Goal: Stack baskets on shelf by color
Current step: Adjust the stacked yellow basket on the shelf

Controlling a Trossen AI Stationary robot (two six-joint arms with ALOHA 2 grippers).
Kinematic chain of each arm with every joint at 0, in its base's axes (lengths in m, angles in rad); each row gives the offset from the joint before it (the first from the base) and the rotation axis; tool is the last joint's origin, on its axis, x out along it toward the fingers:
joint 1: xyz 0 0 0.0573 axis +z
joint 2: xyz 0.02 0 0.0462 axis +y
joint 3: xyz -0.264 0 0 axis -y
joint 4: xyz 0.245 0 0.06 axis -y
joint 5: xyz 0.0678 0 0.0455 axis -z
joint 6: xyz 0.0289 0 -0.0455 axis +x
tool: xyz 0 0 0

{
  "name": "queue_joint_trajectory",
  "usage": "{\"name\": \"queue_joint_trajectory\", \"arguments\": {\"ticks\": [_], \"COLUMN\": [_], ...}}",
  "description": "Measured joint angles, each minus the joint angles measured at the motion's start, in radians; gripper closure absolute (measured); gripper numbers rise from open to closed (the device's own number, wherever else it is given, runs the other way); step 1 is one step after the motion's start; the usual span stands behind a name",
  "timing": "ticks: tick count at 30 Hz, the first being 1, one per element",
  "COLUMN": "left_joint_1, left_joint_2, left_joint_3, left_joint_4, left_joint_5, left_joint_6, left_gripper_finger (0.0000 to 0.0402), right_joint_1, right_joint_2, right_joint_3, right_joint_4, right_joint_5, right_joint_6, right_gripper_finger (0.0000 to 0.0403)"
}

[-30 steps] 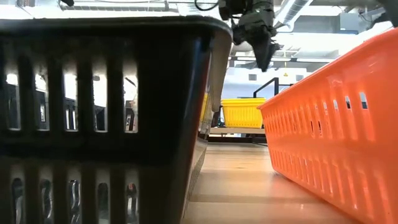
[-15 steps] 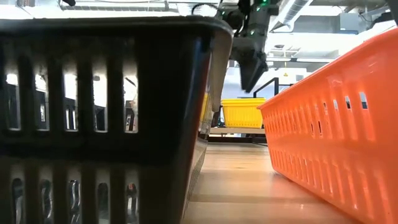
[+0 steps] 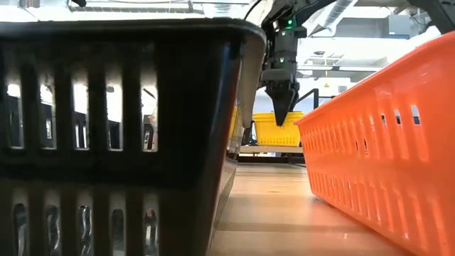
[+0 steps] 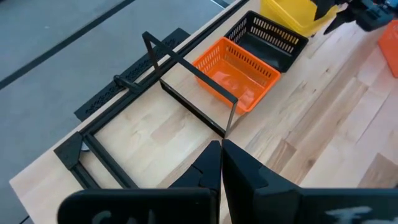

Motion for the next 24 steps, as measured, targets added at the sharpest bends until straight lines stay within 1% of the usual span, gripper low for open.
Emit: {"name": "queue_joint_trajectory", "arguments": {"ticks": [5, 9, 11, 14, 17, 18, 22, 24], "left_joint_1": [0.000, 0.000, 0.000, 0.000, 0.000, 0.000, 0.000, 0.000], "left_joint_2": [0.000, 0.000, 0.000, 0.000, 0.000, 0.000, 0.000, 0.000], "left_joint_3": [0.000, 0.000, 0.000, 0.000, 0.000, 0.000, 0.000, 0.000], "left_joint_4": [0.000, 0.000, 0.000, 0.000, 0.000, -0.002, -0.012, -0.012], "left_joint_5": [0.000, 0.007, 0.011, 0.032, 0.089, 0.112, 0.167, 0.179], "left_joint_6": [0.000, 0.000, 0.000, 0.005, 0.016, 0.019, 0.019, 0.023], "left_gripper_finger": [0.0401, 0.0401, 0.0401, 0.0401, 0.0401, 0.0401, 0.0401, 0.0401], "right_joint_1": [-0.001, 0.000, 0.000, 0.000, 0.001, 0.002, 0.011, 0.017], "right_joint_2": [0.026, 0.023, 0.024, 0.024, 0.024, 0.023, 0.023, 0.023], "right_joint_3": [0.001, 0.000, 0.000, 0.000, 0.000, 0.001, 0.001, 0.001], "right_joint_4": [0.011, -0.005, -0.011, -0.037, -0.057, -0.059, -0.063, -0.066], "right_joint_5": [0.000, 0.000, 0.000, -0.001, 0.003, 0.004, 0.010, 0.010], "right_joint_6": [-0.011, -0.007, -0.007, -0.008, -0.019, -0.021, -0.050, -0.080], "right_gripper_finger": [0.0223, 0.0246, 0.0271, 0.0322, 0.0378, 0.0386, 0.0381, 0.0387]}}
